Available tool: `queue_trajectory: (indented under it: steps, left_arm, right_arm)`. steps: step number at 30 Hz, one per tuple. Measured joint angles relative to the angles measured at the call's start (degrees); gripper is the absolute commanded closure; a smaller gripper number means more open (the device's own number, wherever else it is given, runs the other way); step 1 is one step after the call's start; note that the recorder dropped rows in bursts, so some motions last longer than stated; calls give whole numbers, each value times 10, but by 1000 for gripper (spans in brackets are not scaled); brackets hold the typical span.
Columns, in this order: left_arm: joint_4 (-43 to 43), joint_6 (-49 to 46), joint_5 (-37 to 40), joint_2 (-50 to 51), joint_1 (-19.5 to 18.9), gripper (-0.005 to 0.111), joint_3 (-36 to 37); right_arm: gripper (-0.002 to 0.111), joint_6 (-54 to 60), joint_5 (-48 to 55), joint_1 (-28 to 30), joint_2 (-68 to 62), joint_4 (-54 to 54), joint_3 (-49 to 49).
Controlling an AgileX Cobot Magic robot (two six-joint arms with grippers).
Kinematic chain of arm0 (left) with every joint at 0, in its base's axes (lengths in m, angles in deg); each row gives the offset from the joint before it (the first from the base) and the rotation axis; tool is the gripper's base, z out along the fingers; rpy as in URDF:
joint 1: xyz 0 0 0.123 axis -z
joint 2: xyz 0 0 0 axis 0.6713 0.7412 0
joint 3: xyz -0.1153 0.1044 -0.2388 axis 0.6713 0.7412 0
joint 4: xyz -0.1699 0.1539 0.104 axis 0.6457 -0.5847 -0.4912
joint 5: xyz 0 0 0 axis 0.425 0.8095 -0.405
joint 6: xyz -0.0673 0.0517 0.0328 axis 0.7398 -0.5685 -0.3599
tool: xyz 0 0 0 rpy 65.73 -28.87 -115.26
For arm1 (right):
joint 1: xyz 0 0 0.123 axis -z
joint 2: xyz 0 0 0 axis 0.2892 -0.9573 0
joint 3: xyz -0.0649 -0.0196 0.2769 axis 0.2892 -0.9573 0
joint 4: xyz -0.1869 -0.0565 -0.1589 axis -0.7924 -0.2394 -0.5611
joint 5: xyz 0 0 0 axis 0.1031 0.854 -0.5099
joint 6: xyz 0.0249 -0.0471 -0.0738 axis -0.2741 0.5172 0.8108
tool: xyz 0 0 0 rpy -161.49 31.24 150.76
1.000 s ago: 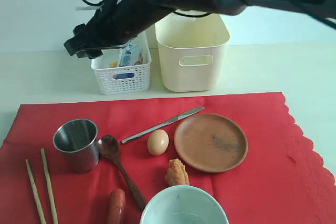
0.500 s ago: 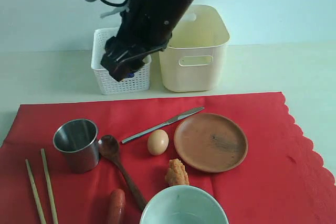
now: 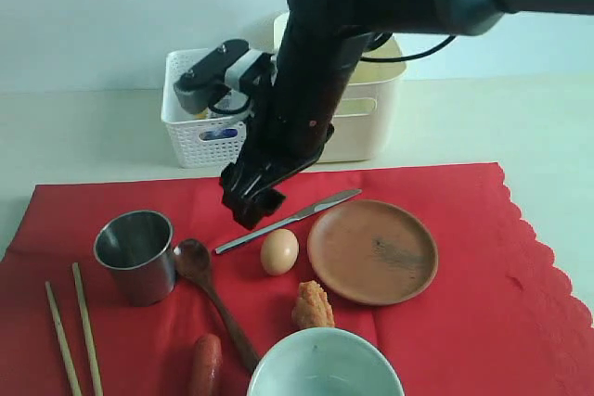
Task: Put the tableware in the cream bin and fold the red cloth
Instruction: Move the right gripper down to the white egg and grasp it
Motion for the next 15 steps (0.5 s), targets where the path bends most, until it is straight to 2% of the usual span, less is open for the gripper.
queue_trajectory:
  steps: [9, 15]
  left_arm:
    - [0, 0, 0, 0, 0, 107, 0]
    - [0, 0, 0, 0, 0, 107, 0]
  right_arm:
    - [29, -7, 6, 0, -88, -8, -2]
    - [29, -35, -25, 0, -115, -37, -2]
